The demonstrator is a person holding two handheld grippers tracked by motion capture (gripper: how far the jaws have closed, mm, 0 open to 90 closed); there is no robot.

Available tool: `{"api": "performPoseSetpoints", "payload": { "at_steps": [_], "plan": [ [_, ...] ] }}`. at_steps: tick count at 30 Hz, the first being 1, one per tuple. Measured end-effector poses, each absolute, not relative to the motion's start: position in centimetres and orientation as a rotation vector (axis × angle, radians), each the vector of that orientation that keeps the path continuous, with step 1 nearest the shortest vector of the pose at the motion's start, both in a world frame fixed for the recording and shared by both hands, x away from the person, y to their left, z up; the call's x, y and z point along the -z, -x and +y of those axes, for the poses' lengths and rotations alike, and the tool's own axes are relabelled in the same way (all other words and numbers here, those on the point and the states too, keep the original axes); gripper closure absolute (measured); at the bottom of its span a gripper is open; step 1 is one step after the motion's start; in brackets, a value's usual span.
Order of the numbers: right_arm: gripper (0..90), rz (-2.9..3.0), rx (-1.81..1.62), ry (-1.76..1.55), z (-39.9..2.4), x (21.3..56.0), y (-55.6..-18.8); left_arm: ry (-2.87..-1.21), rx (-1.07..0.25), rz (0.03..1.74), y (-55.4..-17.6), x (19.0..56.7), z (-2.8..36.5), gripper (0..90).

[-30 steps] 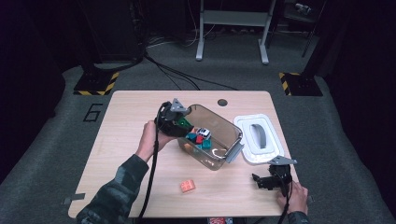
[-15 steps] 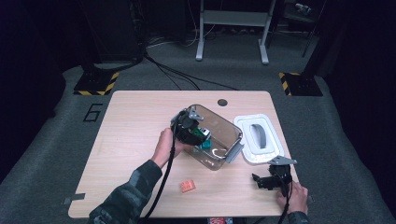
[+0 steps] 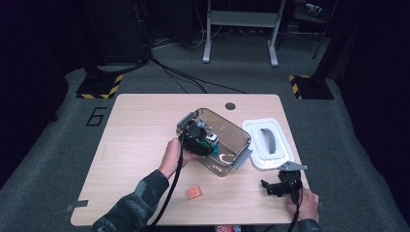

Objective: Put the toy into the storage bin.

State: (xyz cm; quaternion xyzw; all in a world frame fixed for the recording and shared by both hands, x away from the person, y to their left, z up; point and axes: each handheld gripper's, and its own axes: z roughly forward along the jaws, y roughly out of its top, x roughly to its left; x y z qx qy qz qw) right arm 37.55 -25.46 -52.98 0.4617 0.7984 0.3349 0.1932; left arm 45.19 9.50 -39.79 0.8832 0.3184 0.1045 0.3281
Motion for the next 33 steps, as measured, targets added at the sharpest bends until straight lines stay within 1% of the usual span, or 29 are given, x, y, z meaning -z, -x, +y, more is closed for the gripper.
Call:
{"api": "performPoseSetpoints", "payload": {
  "at_steps": [1, 6, 11, 14, 19, 22, 28, 33],
  "plan": [
    [0.0, 2.24, -0.94, -1.294, -25.5, 53.0, -37.6, -2.315, -0.269, 0.833, -45.2, 39.8, 9.5, 40.4],
    [0.0, 2.24, -0.94, -1.295, -25.5, 53.0, -37.5, -2.31, -0.303, 0.831, -44.7, 39.2, 9.9, 25.4],
    [0.0, 2.24, -0.94, -1.295, -25.5, 53.0, -37.5, -2.287, -0.362, 0.805, -43.5, 38.2, 11.0, 17.3],
    [0.0, 2.24, -0.94, -1.296, -25.5, 53.0, -37.5, -2.269, -0.405, 0.796, -42.5, 37.9, 11.9, 14.9],
    [0.0, 2.24, -0.94, -1.295, -25.5, 53.0, -37.5, -2.238, -0.448, 0.775, -41.0, 38.1, 13.9, 13.7],
    [0.0, 2.24, -0.94, -1.295, -25.5, 53.0, -37.5, -2.227, -0.466, 0.774, -40.2, 38.5, 15.1, 9.7],
    [0.0, 2.24, -0.94, -1.296, -25.5, 53.0, -37.5, -2.231, -0.47, 0.762, -38.6, 40.0, 16.8, 4.2],
    [0.0, 2.24, -0.94, -1.296, -25.5, 53.0, -37.5, -2.237, -0.421, 0.763, -37.5, 42.1, 17.4, 0.4]
  ]
}}
